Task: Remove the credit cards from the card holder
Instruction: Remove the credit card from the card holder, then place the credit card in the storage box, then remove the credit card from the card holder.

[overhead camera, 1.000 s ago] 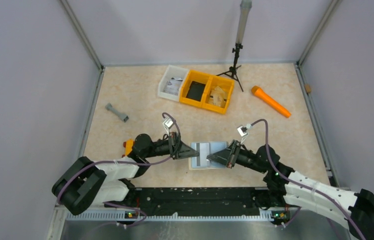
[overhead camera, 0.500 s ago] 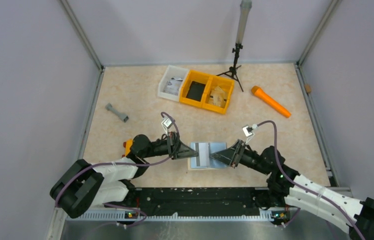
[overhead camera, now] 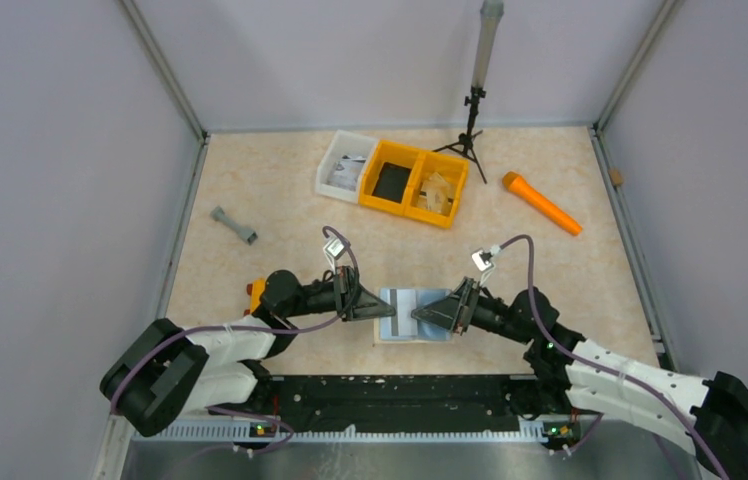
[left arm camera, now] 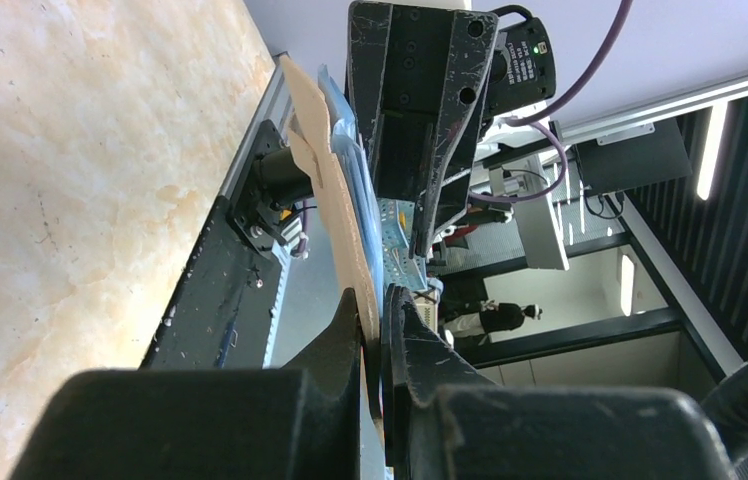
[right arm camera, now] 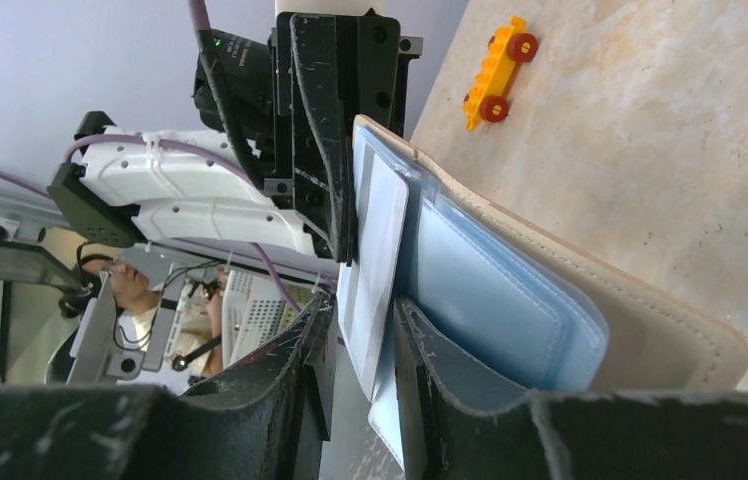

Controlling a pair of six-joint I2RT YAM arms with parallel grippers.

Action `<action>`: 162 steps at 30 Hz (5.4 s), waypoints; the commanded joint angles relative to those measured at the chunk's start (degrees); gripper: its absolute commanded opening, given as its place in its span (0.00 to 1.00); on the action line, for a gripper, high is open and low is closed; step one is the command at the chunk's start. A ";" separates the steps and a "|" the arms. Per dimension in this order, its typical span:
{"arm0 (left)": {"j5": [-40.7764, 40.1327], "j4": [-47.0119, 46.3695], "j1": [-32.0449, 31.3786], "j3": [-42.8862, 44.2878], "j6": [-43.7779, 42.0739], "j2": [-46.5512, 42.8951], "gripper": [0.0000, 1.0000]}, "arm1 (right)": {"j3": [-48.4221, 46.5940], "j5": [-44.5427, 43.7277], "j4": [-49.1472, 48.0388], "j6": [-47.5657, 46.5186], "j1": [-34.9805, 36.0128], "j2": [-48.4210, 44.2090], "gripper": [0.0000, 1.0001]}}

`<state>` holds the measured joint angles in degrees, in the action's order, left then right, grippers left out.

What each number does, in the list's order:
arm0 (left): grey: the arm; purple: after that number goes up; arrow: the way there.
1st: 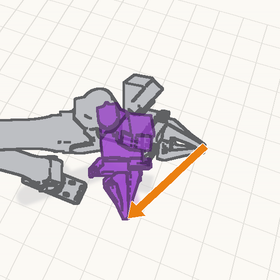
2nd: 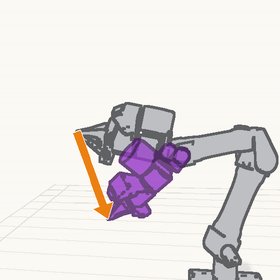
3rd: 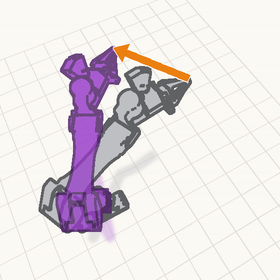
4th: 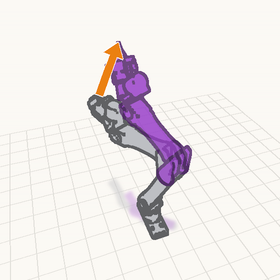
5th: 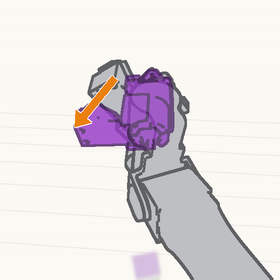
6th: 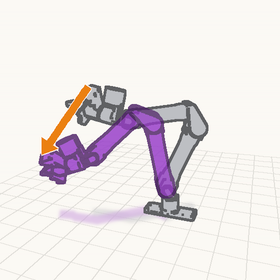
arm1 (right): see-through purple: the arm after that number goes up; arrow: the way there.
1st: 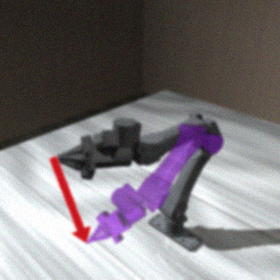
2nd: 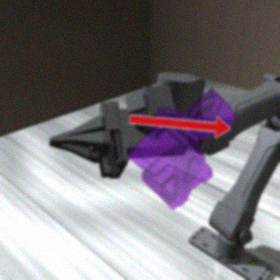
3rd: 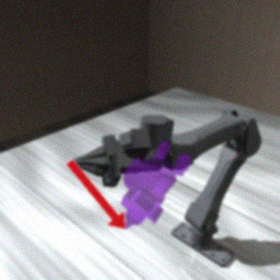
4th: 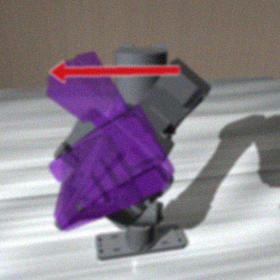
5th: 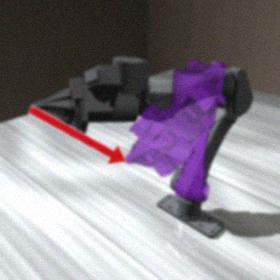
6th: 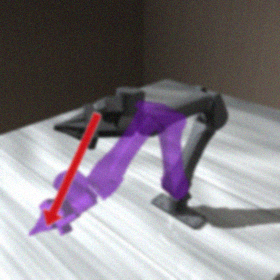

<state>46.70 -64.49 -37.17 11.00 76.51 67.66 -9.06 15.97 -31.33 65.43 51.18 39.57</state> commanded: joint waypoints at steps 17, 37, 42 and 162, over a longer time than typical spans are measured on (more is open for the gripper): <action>1.67 -6.29 -0.98 1.11 0.04 -0.76 0.15 | -1.28 -1.38 0.98 -1.00 -0.64 -1.78 0.00; 0.18 -10.04 1.57 -0.71 2.45 -1.66 0.00 | 1.90 -2.63 9.08 -0.02 -2.11 -8.45 0.00; 1.55 -8.16 2.62 -0.21 2.16 -2.78 0.00 | 2.12 -1.65 12.42 -0.03 -4.24 -11.64 0.00; -12.97 73.26 15.14 11.37 -34.31 -13.87 0.01 | -49.30 -29.63 35.22 -47.33 -0.41 43.31 0.53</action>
<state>31.11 14.59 -21.21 23.09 40.97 53.15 -65.93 -18.15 2.09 5.74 49.89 90.30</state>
